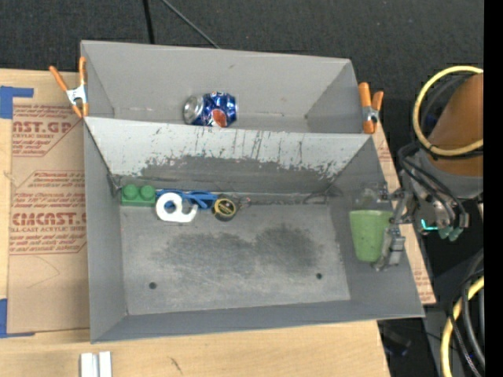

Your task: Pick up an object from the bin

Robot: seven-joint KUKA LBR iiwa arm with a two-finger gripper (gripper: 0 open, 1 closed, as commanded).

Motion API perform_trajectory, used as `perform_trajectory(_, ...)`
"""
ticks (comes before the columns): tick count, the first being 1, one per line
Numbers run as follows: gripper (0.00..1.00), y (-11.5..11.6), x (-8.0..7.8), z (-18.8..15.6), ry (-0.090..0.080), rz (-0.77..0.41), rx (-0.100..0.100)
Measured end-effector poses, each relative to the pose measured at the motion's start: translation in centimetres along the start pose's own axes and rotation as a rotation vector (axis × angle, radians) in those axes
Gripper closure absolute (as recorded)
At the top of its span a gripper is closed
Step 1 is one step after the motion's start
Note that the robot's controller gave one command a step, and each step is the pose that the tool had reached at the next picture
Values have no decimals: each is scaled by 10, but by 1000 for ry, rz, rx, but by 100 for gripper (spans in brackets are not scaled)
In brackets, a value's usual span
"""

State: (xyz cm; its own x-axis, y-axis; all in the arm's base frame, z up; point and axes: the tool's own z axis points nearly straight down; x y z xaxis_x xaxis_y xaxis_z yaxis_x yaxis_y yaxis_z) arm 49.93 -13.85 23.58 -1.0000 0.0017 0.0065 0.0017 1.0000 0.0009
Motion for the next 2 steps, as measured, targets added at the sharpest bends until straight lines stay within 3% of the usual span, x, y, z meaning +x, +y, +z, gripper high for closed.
perform_trajectory(1, 0, 6, 17, 169, -5, 385, -2)
perform_trajectory(2, 0, 16, -28, 166, -9, 529, -2)
